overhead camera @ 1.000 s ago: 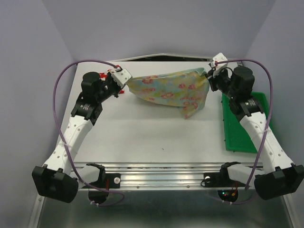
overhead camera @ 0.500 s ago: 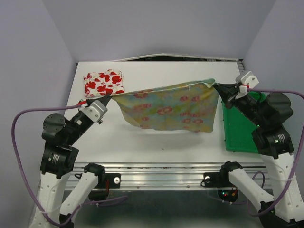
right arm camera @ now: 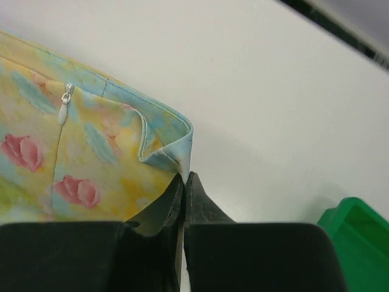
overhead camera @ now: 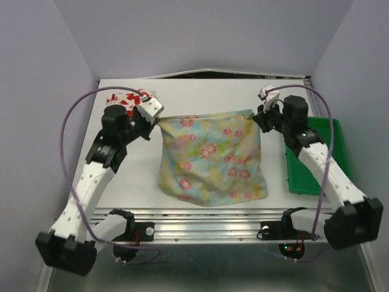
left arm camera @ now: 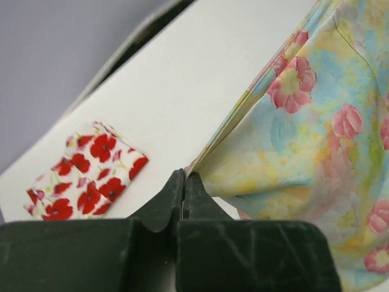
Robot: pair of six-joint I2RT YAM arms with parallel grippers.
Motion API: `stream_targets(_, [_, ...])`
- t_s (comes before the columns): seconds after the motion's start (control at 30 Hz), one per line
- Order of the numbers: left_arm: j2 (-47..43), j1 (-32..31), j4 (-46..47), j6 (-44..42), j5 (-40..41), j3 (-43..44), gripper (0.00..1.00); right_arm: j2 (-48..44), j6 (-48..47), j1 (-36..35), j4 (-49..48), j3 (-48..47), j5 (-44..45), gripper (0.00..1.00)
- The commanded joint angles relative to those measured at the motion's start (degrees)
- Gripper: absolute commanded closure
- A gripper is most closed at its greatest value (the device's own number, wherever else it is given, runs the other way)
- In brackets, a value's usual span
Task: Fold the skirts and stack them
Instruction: Flatten the skirt out
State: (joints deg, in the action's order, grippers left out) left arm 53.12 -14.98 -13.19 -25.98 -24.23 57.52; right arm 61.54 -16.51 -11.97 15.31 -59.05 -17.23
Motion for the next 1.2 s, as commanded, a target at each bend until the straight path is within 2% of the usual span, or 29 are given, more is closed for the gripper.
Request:
stream_targets(0.0, [14.70, 0.31, 7.91, 0.75, 6.38, 0.48, 1.00, 13.31, -0.27, 0.98, -8.97, -0.53, 8.08, 0.99])
stream_targets(0.07, [24.33, 0.31, 10.19, 1.36, 8.93, 4.94, 1.00, 22.72, -0.45, 0.98, -10.47, -4.48, 9.58, 0.99])
stream_targets(0.13, [30.17, 0.31, 12.04, 1.98, 9.64, 8.38, 1.00, 30.96, -0.01, 0.98, -10.92, -7.73, 11.51, 0.99])
stream_targets(0.17, [35.59, 0.22, 12.74, 2.42, 9.73, 12.32, 1.00, 33.27, 0.34, 1.68, -11.00, -10.88, 12.04, 0.99])
stream_targets(0.3, [47.93, 0.22, 13.37, 3.47, 12.53, 23.93, 0.96, 41.98, 2.18, 1.68, -10.22, -18.28, 15.38, 0.99])
stream_targets(0.33, [49.95, 0.30, 13.28, 3.48, 13.76, 26.22, 0.93, 43.21, 2.80, 1.68, -9.17, -19.69, 15.91, 0.95])
stream_targets(0.37, [52.93, 0.31, 11.36, 3.39, 14.20, 30.33, 0.81, 44.97, 3.93, 2.21, -8.29, -22.23, 16.18, 0.88])
stream_targets(0.4, [53.92, 0.31, 10.56, 3.74, 14.47, 32.03, 0.76, 45.68, 4.29, 2.21, -7.24, -23.47, 15.74, 0.85])
stream_targets(0.43, [54.62, 0.31, 8.99, 4.00, 14.56, 34.48, 0.63, 46.12, 5.51, 2.21, -4.27, -24.61, 15.57, 0.78])
stream_targets(0.47, [54.80, 0.31, 8.45, 4.27, 14.47, 34.94, 0.61, 46.56, 6.22, 2.21, -3.19, -25.58, 15.91, 0.69])
stream_targets(0.5, [53.85, 0.31, 8.27, 4.44, 14.04, 34.77, 0.51, 47.18, 6.66, 2.21, -0.75, -27.25, 17.05, 0.55])
stream_targets(0.53, [52.80, 0.31, 8.27, 4.53, 13.60, 33.20, 0.16, 47.44, 7.10, 2.21, 0.85, -28.31, 17.75, 0.36])
stream_targets(0.57, [51.74, 0.31, 7.92, 4.62, 13.77, 31.97, 0.01, 47.45, 7.28, 2.21, 1.73, -28.84, 19.33, 0.27])
stream_targets(0.63, [48.40, 0.65, 5.82, 4.62, 13.95, 29.25, 0.02, 46.57, 7.20, 2.21, 3.57, -29.19, 21.18, 0.13])
stream_targets(0.7, [44.81, 1.53, 1.45, 4.10, 12.64, 26.96, 0.02, 45.78, 7.20, 2.21, 5.77, -29.81, 21.10, 0.13])
stream_targets(0.83, [37.94, 4.60, -7.36, -2.31, 5.09, 18.35, 0.10, 41.31, 4.74, 2.21, 17.16, -29.81, 9.37, 0.19])
stream_targets(0.9, [35.31, 6.54, -12.96, -4.77, 3.93, 13.79, 0.19, 40.42, 5.17, 2.21, 23.67, -28.85, 6.35, 0.22])
stream_targets(0.97, [33.46, 8.03, -15.97, -5.13, 4.01, 9.13, 0.24, 39.19, 5.17, 2.21, 26.95, -25.61, 5.55, 0.25])
stream_targets(1.17, [32.92, 8.83, -15.11, -2.94, 4.98, 2.08, 0.27, 38.30, 5.96, 2.21, 27.49, -17.07, 8.00, 0.31])
